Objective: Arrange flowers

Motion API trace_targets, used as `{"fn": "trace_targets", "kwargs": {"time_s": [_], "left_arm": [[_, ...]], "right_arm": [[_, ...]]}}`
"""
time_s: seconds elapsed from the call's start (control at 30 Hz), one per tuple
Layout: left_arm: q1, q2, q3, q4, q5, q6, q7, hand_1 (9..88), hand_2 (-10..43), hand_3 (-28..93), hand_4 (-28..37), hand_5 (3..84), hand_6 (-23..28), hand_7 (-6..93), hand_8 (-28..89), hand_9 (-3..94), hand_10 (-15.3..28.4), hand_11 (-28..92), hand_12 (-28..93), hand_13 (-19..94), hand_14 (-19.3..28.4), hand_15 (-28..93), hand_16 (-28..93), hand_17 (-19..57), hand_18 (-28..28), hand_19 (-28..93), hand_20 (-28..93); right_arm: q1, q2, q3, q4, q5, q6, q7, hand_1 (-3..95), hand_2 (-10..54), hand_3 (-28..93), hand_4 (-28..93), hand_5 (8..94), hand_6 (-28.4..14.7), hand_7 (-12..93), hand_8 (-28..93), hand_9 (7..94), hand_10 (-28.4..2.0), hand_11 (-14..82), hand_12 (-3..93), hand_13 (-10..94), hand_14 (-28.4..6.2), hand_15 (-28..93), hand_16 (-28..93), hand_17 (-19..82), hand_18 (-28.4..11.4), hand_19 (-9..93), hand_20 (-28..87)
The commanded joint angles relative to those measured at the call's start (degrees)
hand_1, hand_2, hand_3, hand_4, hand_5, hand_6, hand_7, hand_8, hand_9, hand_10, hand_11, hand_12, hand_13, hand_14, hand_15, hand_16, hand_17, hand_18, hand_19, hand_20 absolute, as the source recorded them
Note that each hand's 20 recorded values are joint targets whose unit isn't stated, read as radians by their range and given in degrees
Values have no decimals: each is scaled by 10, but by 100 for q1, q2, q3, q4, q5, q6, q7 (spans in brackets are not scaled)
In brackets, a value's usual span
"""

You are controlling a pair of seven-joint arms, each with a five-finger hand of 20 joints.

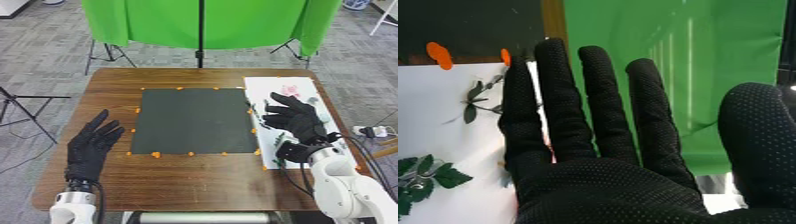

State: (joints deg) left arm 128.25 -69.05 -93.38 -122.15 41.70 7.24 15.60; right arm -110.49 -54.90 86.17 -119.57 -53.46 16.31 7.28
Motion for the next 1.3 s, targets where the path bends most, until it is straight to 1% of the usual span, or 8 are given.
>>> {"fn": "trace_targets", "kwargs": {"time_s": [0.03, 0.3, 0.4, 0.57, 0.73, 0.9, 1.1, 1.3], "left_arm": [[27, 10, 55, 2, -43, 80, 15, 232, 104, 749, -241, 375, 82, 114, -84, 367, 198, 251, 134, 256, 254, 511, -50, -82, 235, 481, 194], [48, 57, 50, -28, -59, 128, 79, 234, 105, 746, -241, 375, 83, 116, -86, 367, 198, 254, 131, 255, 253, 514, -59, -89, 231, 465, 185], [55, 121, 30, -51, -86, 178, 156, 233, 105, 747, -240, 375, 83, 115, -86, 368, 199, 254, 130, 255, 253, 514, -61, -90, 230, 464, 184], [94, 262, -1, -96, -115, 199, 279, 233, 105, 748, -239, 375, 83, 116, -86, 368, 199, 255, 130, 254, 254, 515, -62, -90, 230, 463, 183], [144, 357, 3, -119, -156, 233, 435, 234, 105, 748, -239, 375, 83, 117, -86, 369, 198, 254, 130, 254, 253, 514, -63, -90, 230, 463, 183], [149, 343, -14, -126, -142, 223, 377, 233, 105, 747, -238, 375, 83, 117, -86, 369, 199, 255, 130, 255, 253, 517, -62, -91, 230, 464, 184], [88, 390, 4, -113, -148, 217, 419, 234, 105, 747, -238, 375, 84, 116, -86, 369, 199, 256, 131, 255, 254, 518, -63, -91, 230, 465, 184], [113, 394, -32, -136, -144, 233, 399, 236, 104, 747, -238, 376, 84, 117, -86, 369, 199, 256, 131, 255, 254, 519, -64, -91, 230, 466, 184]], "right_arm": [[17, 17, -17, -19, -90, 18, -11, 158, 118, 805, -283, 473, -10, 152, -128, 528, -166, 192, 124, 456, -188, 331, 122, 159, -236, 570, 219], [-2, 16, 30, -260, -502, 154, 413, 163, 117, 803, -283, 474, -12, 153, -128, 529, -166, 193, 124, 458, -187, 338, 123, 161, -237, 585, 226], [-97, 117, 80, -578, -1528, 423, 1105, 178, 105, 803, -282, 479, -23, 152, -125, 533, -170, 216, 128, 483, -186, 427, 117, 197, -240, 681, 255], [-68, 418, 109, -1096, -3128, 715, 2932, 225, 52, 793, -263, 497, -43, 154, -123, 552, -195, 263, 136, 528, -176, 584, 84, 271, -234, 815, 272], [-387, 605, 249, -1444, -4899, -75, 4423, 272, 16, 759, -237, 542, -66, 164, -124, 591, -209, 379, 153, 577, -164, 710, 81, 329, -222, 897, 248], [-272, 647, -109, -1300, -5902, -1139, 5119, 313, -22, 751, -221, 582, -77, 159, -120, 617, -209, 485, 166, 635, -152, 761, 97, 380, -229, 931, 298], [187, 742, -982, -986, -6879, -2131, 5662, 344, -55, 740, -215, 620, -90, 155, -113, 641, -216, 529, 178, 676, -145, 771, 105, 430, -238, 932, 357], [588, 781, -1757, -754, -7611, -2389, 5655, 360, -80, 729, -213, 649, -96, 165, -109, 653, -220, 543, 186, 696, -141, 771, 112, 450, -244, 932, 375]]}}
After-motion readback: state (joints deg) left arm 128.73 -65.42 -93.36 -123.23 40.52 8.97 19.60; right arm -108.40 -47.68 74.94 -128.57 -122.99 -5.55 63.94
